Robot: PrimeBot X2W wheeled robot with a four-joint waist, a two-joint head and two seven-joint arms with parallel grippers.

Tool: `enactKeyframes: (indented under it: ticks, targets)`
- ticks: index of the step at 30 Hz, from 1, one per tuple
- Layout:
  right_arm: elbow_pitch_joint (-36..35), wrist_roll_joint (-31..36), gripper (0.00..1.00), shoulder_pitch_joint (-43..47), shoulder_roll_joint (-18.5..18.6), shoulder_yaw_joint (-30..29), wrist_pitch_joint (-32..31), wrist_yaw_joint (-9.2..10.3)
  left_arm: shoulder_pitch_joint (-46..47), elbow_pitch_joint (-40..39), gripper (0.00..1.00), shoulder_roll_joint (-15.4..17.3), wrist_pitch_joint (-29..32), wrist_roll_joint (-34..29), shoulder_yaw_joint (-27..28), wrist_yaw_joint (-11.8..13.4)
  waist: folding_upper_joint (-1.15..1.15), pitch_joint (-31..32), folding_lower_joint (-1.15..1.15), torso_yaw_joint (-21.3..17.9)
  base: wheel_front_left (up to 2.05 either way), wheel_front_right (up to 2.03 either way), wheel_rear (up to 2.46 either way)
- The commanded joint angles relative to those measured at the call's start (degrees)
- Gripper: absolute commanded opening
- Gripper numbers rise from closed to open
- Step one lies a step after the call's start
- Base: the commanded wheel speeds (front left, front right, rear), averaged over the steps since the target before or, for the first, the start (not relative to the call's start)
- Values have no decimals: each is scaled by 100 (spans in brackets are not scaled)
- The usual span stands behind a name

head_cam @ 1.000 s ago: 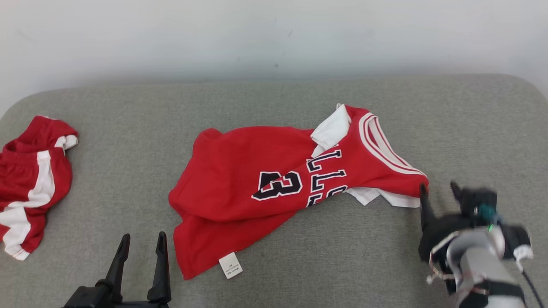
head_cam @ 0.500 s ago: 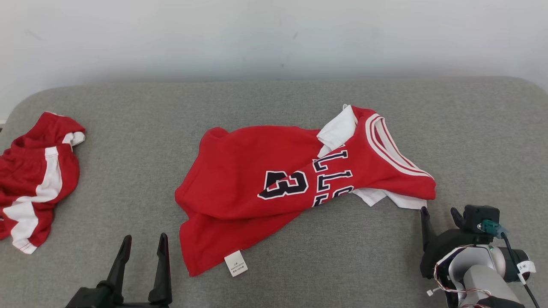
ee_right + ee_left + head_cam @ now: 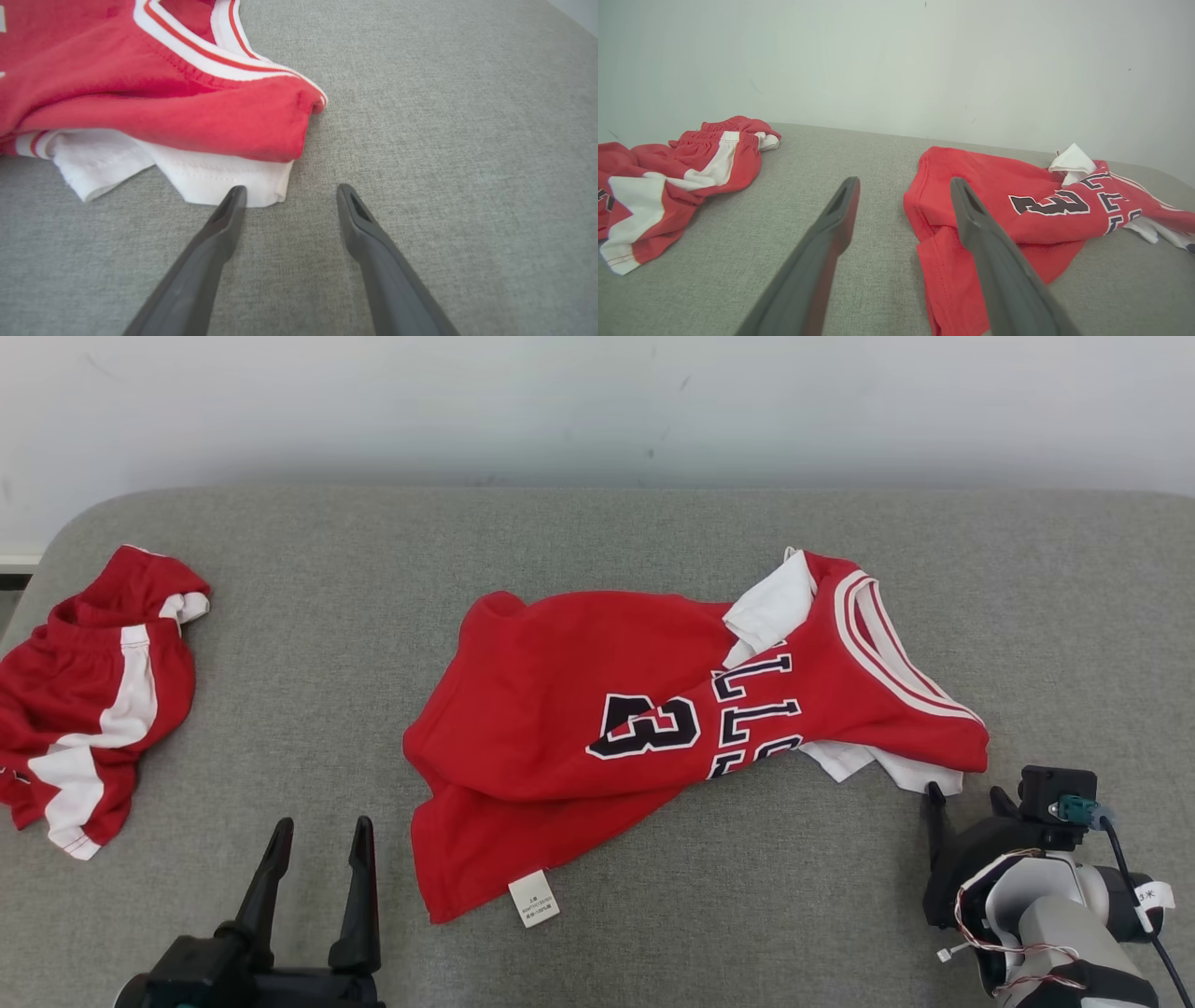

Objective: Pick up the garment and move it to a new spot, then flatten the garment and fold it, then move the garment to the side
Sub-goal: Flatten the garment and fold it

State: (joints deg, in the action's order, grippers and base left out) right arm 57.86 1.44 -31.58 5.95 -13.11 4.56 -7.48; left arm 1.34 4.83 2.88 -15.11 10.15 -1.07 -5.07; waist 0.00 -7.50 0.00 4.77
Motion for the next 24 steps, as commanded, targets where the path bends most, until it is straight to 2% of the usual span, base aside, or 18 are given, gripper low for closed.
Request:
enactKeyframes:
  ticks: [1, 10, 17, 18, 19, 20, 24]
  targets:
    - [33, 38, 100, -18, -8, -9, -5, -1, 73, -18, 100, 2, -6, -39, -7, -11, 0, -8, 0, 3, 0, 0, 0]
    - [198, -128, 100, -243, -67, -130, 175, -1, 341, 99, 100, 2, -5, -107, -81, -83, 0, -20, 0, -17, 0, 0, 0]
    - [638, -86, 100, -457, -28, -153, -113, -1, 332, 247, 100, 2, -6, -82, -84, -97, 0, -46, 0, -51, 0, 0, 0]
    - [698, -82, 87, -486, -27, -157, -131, -1, 334, 257, 100, 2, -6, -81, -82, -98, 0, -54, 0, -51, 0, 0, 0]
    - [746, -73, 22, -520, -25, -159, -126, -1, 341, 261, 100, 2, -6, -85, -78, -100, 0, -66, 0, -53, 0, 0, 0]
    - [791, -45, 0, -536, -29, -133, -127, -1, 351, 265, 100, 2, -6, -88, -74, -102, 0, -74, 0, -57, 0, 0, 0]
    - [895, -71, 0, -579, -53, -67, -17, -1, 359, 278, 100, 2, -6, -112, -38, -96, 0, -52, 0, -115, 0, 0, 0]
